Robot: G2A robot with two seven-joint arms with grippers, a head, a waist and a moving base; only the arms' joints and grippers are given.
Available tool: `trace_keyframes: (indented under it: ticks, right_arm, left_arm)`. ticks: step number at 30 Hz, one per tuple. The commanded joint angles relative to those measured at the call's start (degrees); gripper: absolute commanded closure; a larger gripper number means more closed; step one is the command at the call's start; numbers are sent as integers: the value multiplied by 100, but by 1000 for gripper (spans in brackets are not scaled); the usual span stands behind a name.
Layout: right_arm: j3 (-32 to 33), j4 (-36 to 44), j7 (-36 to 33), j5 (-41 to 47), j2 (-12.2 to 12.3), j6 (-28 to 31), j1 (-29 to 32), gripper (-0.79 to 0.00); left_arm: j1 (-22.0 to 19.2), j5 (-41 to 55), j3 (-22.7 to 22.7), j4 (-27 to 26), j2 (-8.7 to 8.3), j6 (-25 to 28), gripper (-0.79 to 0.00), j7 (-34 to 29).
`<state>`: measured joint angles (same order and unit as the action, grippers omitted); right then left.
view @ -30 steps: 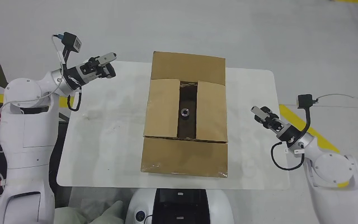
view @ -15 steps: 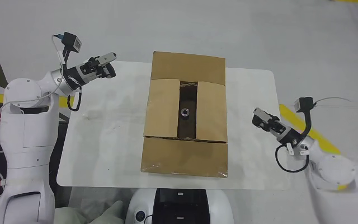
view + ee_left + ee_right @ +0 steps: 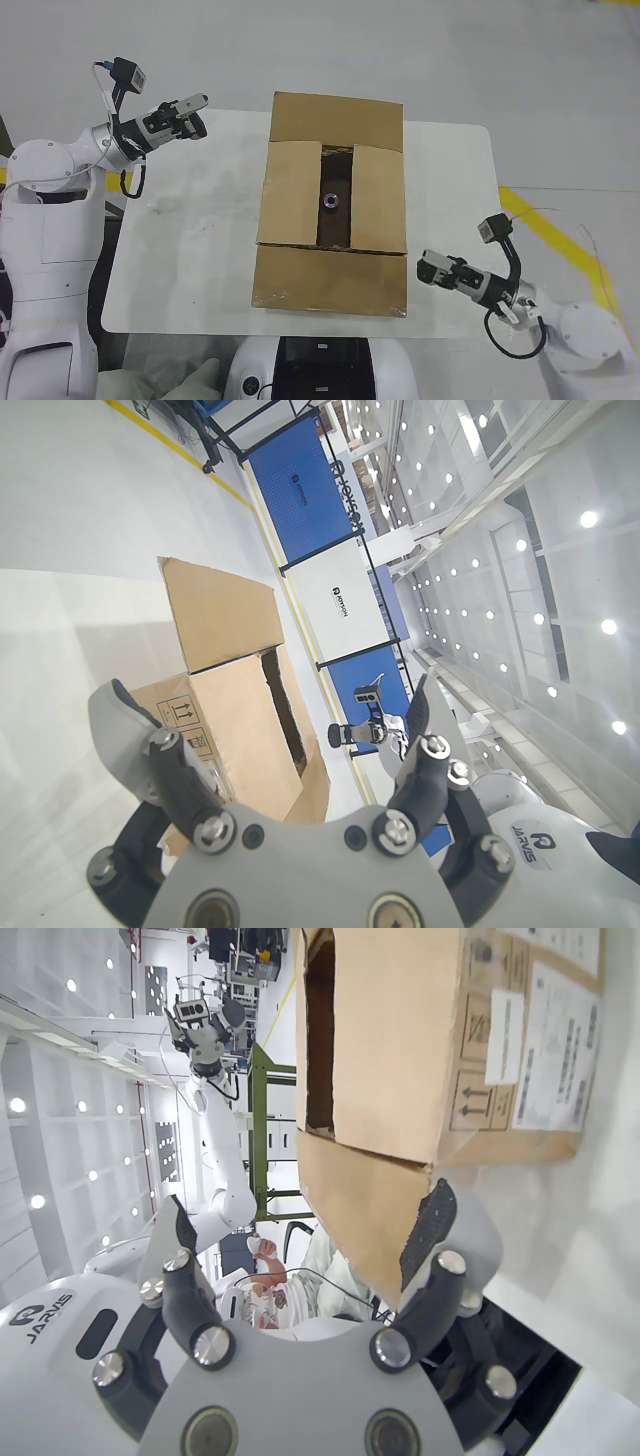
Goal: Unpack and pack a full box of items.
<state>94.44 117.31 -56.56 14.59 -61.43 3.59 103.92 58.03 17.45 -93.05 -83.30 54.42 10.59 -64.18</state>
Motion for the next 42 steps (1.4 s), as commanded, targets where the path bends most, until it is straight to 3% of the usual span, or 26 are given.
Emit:
trace_keyframes:
  ticks: [1, 20, 29, 42]
  right_arm:
    - [-102, 28, 25, -141, 3, 12, 86, -785]
    - [-428, -94, 294, -424, 46, 121, 316, -785]
    - [-858, -120, 325, 148, 24, 31, 291, -785]
    - [-864, -270, 449, 1394, 4, -98, -244, -785]
  left_arm:
    - [0, 0, 0, 0, 0, 0, -785, 0]
    - [0, 0, 0, 0, 0, 0, -785, 0]
    - [0, 0, 0, 0, 0, 0, -785, 0]
    - [0, 0, 0, 0, 0, 0, -785, 0]
